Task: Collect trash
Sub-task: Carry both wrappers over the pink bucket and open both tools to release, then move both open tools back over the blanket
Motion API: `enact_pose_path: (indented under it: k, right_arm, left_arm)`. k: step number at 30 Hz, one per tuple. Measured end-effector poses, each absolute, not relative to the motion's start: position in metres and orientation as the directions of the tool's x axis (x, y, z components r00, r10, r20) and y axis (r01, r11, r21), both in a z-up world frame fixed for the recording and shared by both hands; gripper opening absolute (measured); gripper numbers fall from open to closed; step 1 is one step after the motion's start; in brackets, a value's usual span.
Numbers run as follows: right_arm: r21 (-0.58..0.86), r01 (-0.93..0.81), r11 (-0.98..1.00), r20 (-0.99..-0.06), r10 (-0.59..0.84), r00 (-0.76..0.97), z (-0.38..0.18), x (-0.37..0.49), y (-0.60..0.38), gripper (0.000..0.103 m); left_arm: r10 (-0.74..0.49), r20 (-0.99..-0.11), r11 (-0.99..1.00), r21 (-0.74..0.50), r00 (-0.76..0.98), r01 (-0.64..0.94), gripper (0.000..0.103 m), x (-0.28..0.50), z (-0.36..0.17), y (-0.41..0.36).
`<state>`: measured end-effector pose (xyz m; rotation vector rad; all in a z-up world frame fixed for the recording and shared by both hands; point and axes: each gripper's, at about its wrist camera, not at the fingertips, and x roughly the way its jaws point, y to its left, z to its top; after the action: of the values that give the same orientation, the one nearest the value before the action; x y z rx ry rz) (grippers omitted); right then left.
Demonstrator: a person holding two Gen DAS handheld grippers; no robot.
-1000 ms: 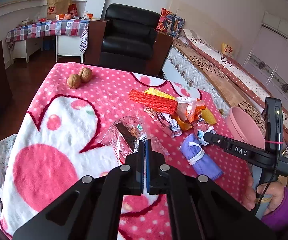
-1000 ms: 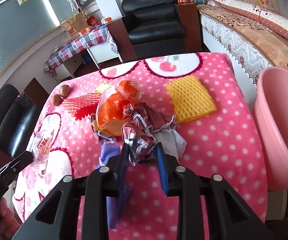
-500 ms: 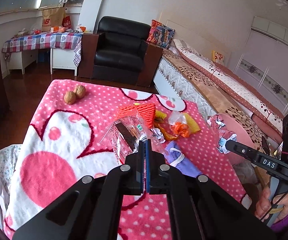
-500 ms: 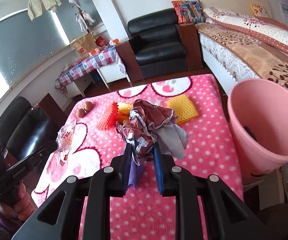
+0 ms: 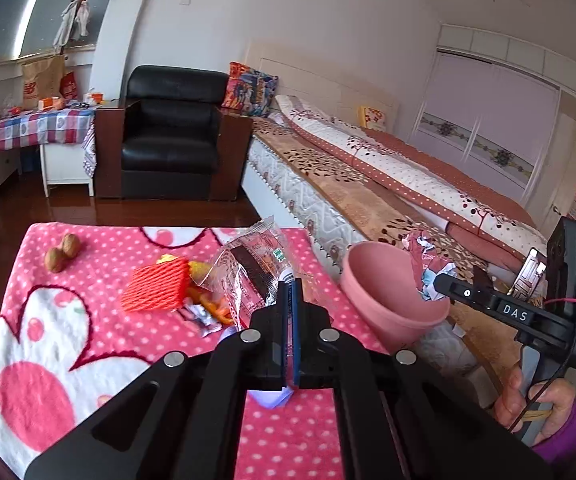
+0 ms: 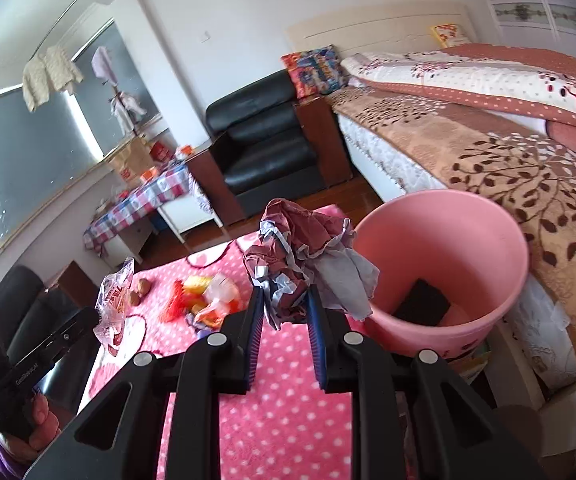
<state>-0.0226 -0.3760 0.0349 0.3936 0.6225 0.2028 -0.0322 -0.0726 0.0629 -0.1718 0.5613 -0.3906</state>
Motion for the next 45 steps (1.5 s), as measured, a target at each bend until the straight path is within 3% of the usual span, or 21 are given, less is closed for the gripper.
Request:
enact_pose_path:
  k: [12,27,30,32,34,45]
  right_arm:
    - [0.456,0.067,0.887,-0.556,0.225,0.800,0.006,0.008,-0.449,0.021]
    - [0.465,0.148,0.873,-0.640,0.215,0.738,-0.053,0.051,-0.487,0.026]
    - [0.460,0.155,0.874,-0.645,0.209,0.735,-0.057,0.055,-0.488,0.030]
    - [0.459,0.156,0.875,-0.646,0.208,0.734,-0.058,0.057,-0.490,0.032]
    - [0.458,0.158,0.875,-0.646,0.206,0.735,-0.059,0.058,-0.491,0.039]
    - [0.437,0.118,0.892,-0.622,0.204,0.756,-0.045,0.047,-0.475,0.049]
  left_arm:
    - [-0.540,-0.503,0.839,-0.259,0.675,0.479,0.000,0.025,0.052,-0.194]
    - [-0.572,-0.603,0.800,-0.261,0.556,0.541,0.001,0.074,0.002,-0.276]
    - [-0.567,-0.617,0.803,-0.268,0.545,0.533,0.007,0.079,-0.001,-0.279]
    - [-0.566,-0.623,0.805,-0.277,0.540,0.524,0.025,0.081,-0.002,-0.278]
    - [-0.569,-0.623,0.805,-0.289,0.537,0.519,0.033,0.082,-0.002,-0.277]
    - [-0.578,-0.580,0.807,-0.304,0.574,0.506,0.034,0.068,0.014,-0.262]
